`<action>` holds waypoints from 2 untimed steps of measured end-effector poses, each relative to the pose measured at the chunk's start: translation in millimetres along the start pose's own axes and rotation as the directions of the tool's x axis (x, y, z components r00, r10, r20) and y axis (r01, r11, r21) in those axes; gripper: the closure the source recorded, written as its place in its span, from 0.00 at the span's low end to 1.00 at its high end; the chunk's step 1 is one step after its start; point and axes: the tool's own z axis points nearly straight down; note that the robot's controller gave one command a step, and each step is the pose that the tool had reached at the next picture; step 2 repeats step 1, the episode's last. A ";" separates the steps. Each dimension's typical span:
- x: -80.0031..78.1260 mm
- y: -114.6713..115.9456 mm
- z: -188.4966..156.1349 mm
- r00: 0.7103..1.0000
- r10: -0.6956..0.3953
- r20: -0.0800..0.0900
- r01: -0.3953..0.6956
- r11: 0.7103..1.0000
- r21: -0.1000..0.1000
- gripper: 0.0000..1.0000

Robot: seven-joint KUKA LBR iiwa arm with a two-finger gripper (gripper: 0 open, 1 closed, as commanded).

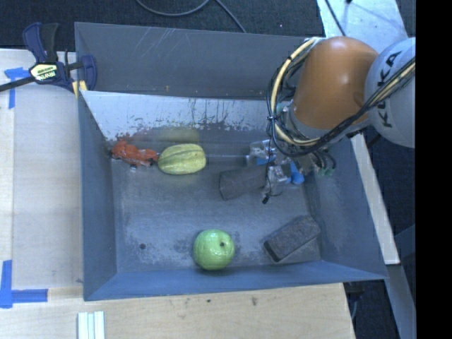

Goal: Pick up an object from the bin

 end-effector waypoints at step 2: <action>6.0 1.9 -53.5 0.997 -0.071 -0.009 0.071 0.997 -0.003 1.00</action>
Offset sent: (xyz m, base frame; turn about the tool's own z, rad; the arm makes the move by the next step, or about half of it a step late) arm -0.0047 0.0040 0.1140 -0.0847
